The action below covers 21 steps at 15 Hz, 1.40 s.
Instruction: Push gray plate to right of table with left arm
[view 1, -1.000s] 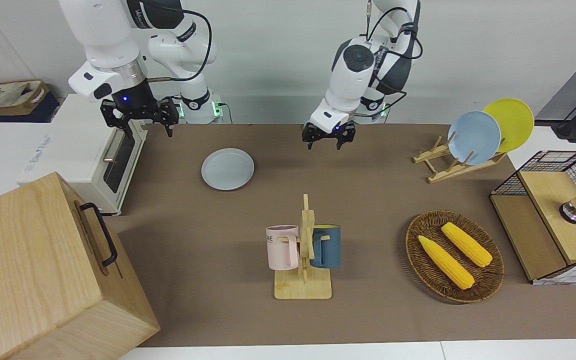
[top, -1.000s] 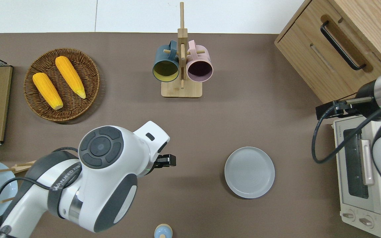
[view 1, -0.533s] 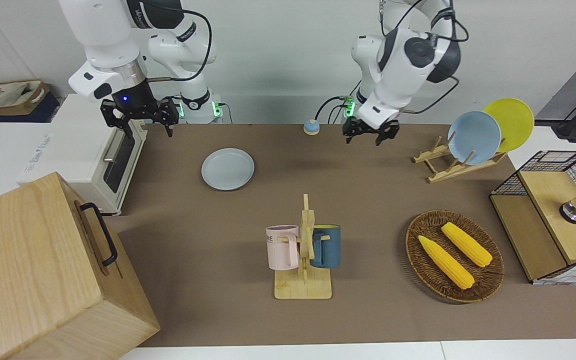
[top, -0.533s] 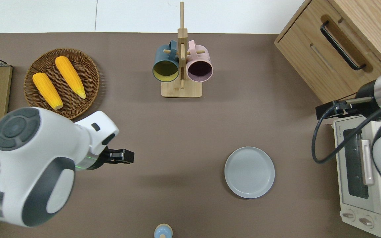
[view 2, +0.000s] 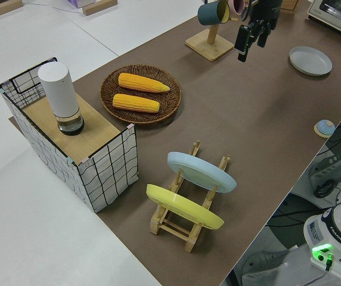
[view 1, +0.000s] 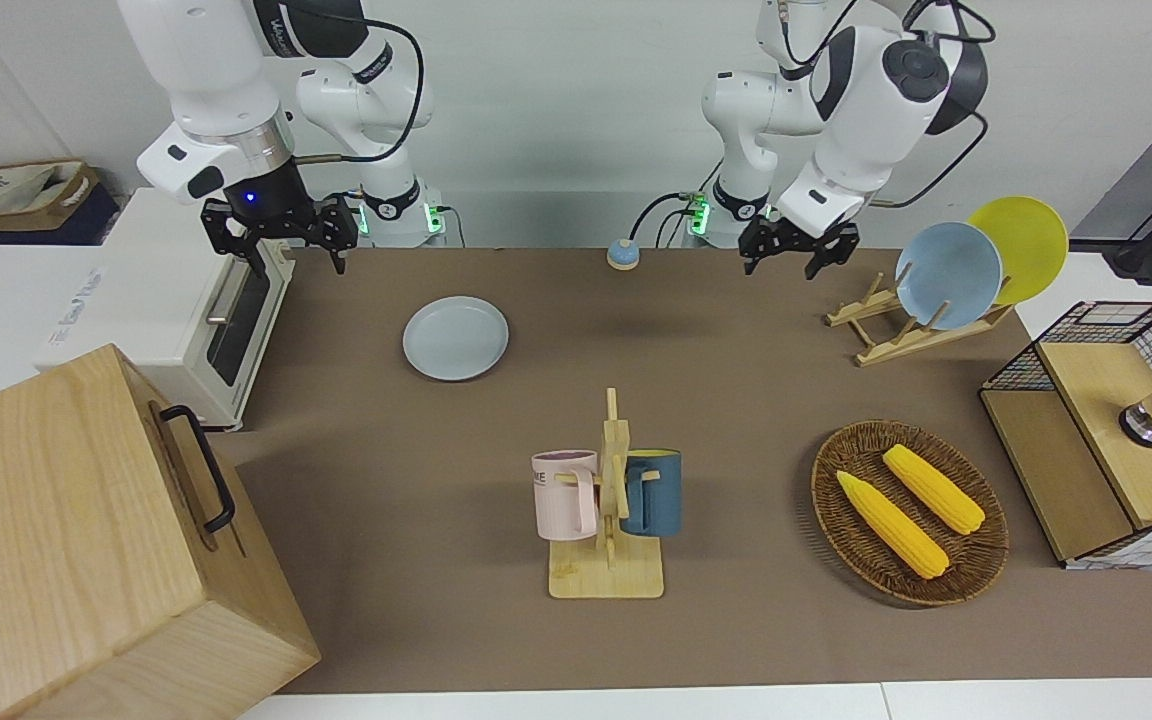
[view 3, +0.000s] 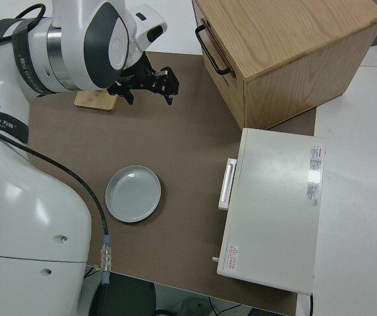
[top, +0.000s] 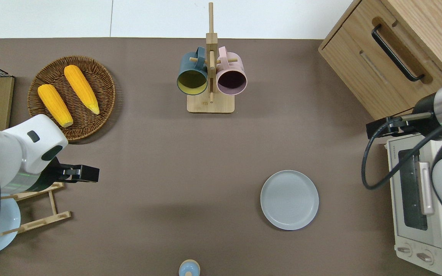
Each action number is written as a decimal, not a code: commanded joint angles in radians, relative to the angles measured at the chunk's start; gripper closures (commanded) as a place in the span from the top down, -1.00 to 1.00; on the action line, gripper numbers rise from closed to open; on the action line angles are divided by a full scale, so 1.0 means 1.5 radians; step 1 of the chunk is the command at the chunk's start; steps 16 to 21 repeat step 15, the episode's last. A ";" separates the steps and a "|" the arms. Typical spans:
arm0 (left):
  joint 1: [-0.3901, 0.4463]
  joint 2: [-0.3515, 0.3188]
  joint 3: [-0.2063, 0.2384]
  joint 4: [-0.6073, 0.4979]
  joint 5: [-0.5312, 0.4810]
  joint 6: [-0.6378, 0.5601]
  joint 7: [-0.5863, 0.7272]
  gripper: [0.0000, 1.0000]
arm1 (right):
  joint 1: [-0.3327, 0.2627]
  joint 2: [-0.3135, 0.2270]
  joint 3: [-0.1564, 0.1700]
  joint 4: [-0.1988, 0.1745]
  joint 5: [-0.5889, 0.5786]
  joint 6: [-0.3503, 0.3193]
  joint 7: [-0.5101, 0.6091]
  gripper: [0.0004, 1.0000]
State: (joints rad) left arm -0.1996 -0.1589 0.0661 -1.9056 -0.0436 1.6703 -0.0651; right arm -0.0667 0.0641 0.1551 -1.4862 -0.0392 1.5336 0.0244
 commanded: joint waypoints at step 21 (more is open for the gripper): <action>0.006 -0.002 0.008 0.073 0.038 -0.032 0.010 0.98 | -0.001 -0.004 0.000 0.001 0.005 -0.007 0.002 0.97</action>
